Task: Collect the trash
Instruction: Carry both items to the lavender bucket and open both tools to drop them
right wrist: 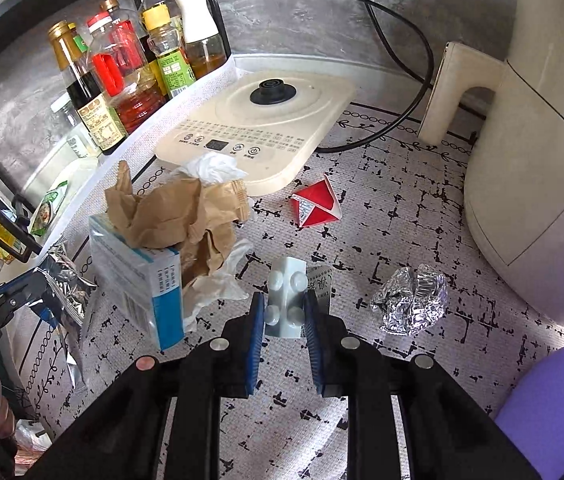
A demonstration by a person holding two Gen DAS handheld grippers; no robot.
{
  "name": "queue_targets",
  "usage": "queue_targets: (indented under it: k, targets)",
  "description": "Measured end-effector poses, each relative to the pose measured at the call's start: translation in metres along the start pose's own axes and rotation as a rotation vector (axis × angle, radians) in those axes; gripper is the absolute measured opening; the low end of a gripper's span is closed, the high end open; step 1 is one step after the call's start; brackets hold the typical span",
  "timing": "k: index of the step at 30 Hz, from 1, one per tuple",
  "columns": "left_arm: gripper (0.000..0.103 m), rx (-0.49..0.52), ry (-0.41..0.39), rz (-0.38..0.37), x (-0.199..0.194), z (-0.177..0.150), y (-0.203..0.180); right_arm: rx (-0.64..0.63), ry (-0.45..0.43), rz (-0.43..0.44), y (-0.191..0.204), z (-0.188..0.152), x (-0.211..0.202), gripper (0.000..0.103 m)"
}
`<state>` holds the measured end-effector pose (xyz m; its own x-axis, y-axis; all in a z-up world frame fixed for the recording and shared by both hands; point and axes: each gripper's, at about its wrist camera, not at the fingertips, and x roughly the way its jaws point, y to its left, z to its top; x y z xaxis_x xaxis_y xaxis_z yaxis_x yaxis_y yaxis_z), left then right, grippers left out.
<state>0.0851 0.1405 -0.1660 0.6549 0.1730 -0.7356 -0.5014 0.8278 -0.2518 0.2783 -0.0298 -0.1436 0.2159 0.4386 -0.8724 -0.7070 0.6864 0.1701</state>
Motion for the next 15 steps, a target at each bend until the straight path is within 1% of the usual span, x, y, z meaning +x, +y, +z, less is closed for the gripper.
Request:
queue_targets:
  k: [3, 7, 11, 15]
  targets:
    - [0.019, 0.007, -0.002, -0.014, -0.006, -0.002, -0.001, 0.001, -0.042, 0.017, 0.008, -0.002, -0.020, 0.020]
    - [0.019, 0.046, -0.015, -0.022, -0.020, 0.002, -0.007, 0.005, -0.106, 0.048, 0.018, -0.004, -0.051, 0.020]
    - [0.019, 0.067, -0.050, -0.031, -0.038, 0.011, -0.016, -0.019, -0.178, 0.079, 0.027, -0.005, -0.083, 0.020]
    - [0.019, 0.087, -0.094, -0.046, -0.056, 0.024, -0.032, -0.025, -0.257, 0.080, 0.026, -0.004, -0.120, 0.020]
